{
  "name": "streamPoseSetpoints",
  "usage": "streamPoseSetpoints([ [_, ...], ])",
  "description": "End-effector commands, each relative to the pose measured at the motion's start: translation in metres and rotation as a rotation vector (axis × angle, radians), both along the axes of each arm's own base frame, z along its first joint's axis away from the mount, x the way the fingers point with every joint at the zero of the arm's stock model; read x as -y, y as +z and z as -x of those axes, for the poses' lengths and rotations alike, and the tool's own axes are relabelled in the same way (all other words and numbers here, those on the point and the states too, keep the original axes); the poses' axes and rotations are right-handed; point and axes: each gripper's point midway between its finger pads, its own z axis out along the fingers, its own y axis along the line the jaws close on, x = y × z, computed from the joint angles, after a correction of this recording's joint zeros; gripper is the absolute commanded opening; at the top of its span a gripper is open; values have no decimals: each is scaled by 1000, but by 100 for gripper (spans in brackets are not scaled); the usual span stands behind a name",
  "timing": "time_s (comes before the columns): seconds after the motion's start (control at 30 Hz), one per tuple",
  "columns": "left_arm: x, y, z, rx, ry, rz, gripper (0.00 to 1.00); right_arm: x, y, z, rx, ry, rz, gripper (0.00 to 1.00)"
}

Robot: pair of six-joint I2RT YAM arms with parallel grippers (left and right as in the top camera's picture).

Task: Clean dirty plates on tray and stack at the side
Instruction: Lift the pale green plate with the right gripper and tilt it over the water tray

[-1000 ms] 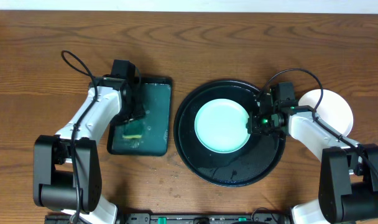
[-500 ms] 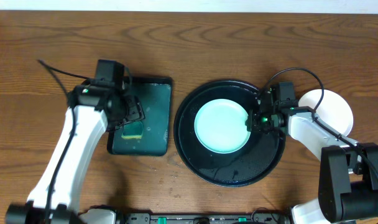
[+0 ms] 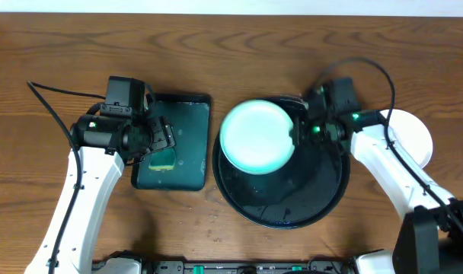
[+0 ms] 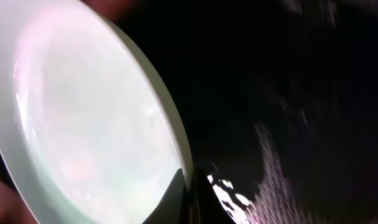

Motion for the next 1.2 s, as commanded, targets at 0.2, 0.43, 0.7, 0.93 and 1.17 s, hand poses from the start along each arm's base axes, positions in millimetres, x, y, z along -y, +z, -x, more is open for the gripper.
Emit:
streamPoseSetpoints([
  [0.2,0,7,-3,19,-10,-4,80,-88,67,-36,377,133,9,1],
  [0.43,0,7,-3,19,-10,-4,80,-142,68,-52,646,158,192,1],
  [0.7,0,7,-3,19,-10,-4,80,-173,100,-46,908,210,364,1],
  [0.93,0,7,-3,19,-10,-4,80,-172,132,-36,1037,194,504,1],
  [1.17,0,7,-3,19,-10,-4,80,-169,178,-29,1179,144,586,1],
])
